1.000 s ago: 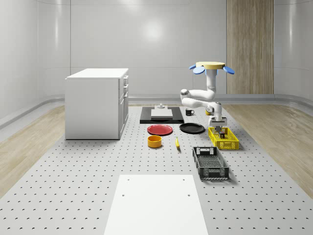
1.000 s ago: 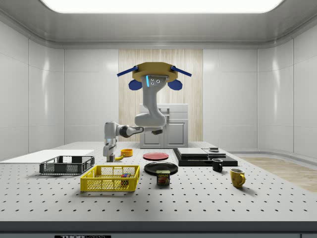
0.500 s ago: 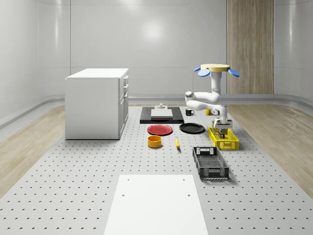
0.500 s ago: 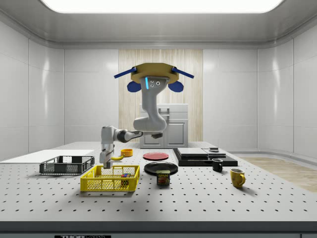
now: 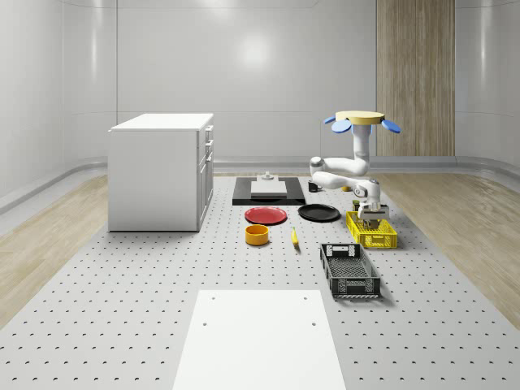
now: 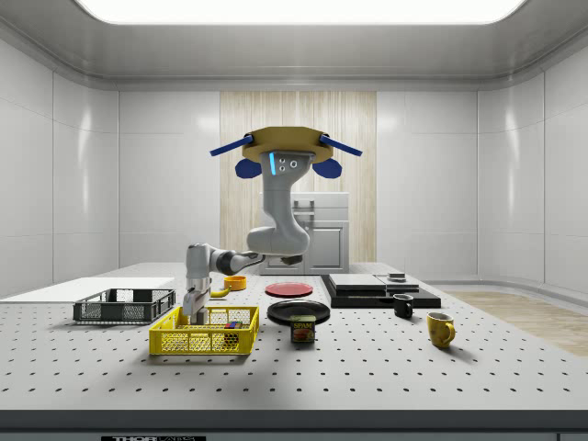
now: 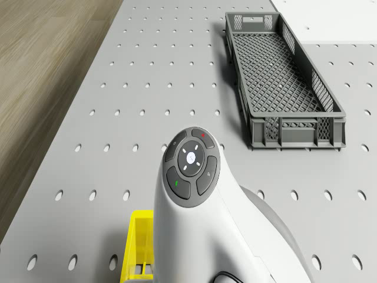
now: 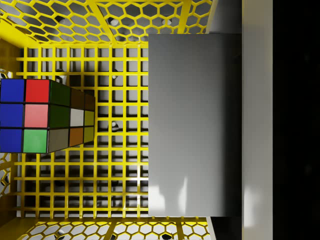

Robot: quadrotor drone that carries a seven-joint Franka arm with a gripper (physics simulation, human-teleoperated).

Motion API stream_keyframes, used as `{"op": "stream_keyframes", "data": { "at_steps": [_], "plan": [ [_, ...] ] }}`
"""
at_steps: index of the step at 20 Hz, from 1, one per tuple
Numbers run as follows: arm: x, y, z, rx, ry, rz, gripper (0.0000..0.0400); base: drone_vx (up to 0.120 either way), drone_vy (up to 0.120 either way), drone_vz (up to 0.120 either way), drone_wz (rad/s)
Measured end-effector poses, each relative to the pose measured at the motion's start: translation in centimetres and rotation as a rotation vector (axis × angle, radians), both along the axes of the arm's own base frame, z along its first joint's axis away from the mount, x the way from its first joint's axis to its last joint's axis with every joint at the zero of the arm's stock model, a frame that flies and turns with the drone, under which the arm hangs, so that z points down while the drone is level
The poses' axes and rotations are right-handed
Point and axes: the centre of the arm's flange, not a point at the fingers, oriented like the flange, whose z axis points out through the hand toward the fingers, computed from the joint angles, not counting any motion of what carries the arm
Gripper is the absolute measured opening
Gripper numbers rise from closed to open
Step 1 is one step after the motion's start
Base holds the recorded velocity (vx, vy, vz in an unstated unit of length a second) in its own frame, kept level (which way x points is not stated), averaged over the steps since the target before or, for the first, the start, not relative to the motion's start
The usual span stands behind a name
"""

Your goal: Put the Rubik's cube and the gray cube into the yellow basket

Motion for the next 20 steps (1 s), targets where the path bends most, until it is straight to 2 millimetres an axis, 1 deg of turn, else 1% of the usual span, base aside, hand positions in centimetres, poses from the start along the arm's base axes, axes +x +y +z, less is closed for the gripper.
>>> {"op": "stream_keyframes", "data": {
  "at_steps": [2, 5, 13, 16, 18, 20],
  "plan": [
    [0.0, 0.0, 0.0, 0.0, 0.0, 0.0, 0.025, 0.0, 0.0, -0.08, 0.0],
    [0.0, 0.0, 0.4, 0.0, 0.0, 0.0, 0.025, 0.0, 0.0, 0.0, 0.0],
    [0.0, 0.0, 3.0, 0.0, 0.0, 0.0, 0.025, 0.0, 0.0, 0.0, 0.0],
    [0.0, 0.0, 3.6, 0.0, 0.0, 0.0, 0.0323, 0.0, 0.0, 0.0, 0.0],
    [0.0, 0.0, 3.3, 0.0, 0.0, 0.0, 0.0353, 0.0, 0.0, 0.0, 0.0],
    [0.0, 0.0, 2.8, 0.0, 0.0, 0.0, 0.0372, 0.0, 0.0, 0.0, 0.0]
  ]
}}
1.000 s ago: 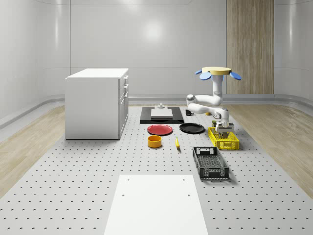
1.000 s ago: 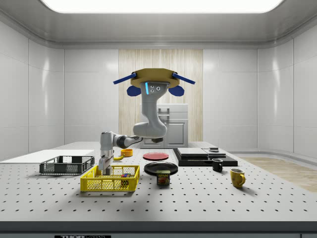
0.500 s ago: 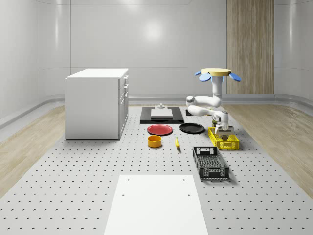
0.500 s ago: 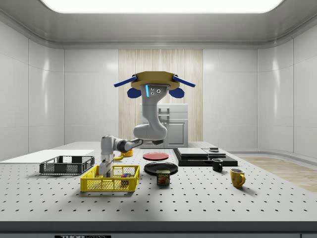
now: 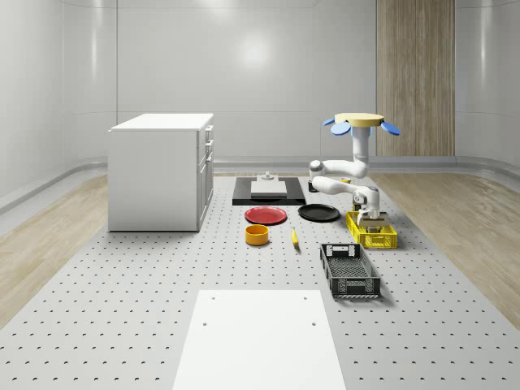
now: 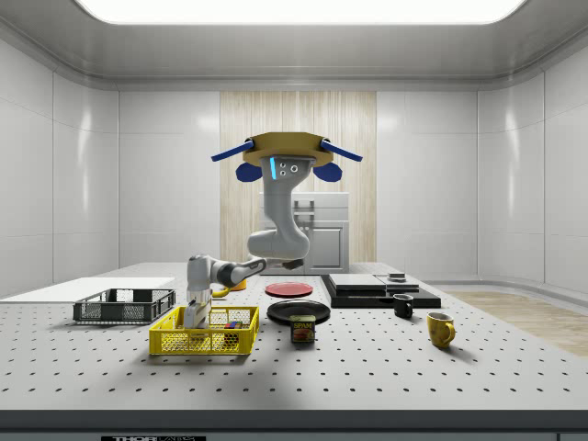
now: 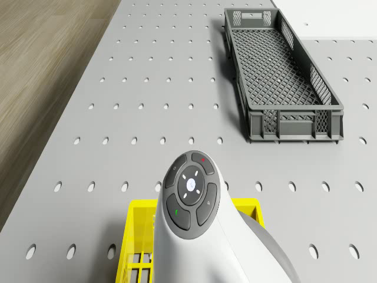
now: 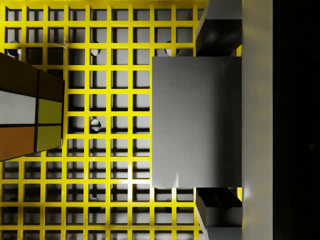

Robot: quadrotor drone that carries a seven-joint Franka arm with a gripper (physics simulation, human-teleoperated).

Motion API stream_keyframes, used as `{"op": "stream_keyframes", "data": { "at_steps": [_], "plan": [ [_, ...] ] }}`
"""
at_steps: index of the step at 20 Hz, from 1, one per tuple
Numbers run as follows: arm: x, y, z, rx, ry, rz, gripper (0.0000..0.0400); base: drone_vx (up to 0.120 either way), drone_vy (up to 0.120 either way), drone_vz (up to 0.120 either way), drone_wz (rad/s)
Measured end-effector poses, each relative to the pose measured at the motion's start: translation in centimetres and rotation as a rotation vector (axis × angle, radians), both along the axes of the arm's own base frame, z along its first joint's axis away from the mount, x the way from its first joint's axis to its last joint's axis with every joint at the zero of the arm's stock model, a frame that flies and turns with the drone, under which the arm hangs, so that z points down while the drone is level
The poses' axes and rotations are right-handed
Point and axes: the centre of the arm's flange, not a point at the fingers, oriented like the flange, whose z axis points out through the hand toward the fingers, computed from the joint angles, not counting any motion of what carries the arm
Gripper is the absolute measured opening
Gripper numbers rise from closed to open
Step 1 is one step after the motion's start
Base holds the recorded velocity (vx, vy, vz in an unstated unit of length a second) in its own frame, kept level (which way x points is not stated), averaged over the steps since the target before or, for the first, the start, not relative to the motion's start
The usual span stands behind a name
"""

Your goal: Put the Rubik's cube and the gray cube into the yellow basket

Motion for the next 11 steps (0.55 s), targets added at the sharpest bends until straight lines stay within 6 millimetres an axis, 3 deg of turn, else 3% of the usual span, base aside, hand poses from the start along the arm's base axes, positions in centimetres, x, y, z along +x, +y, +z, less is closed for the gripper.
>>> {"op": "stream_keyframes", "data": {
  "at_steps": [11],
  "plan": [
    [0.0, 0.0, -3.2, 0.0, 0.0, 0.0, 0.0398, 0.0, 0.0, 0.0, 0.0]
  ]
}}
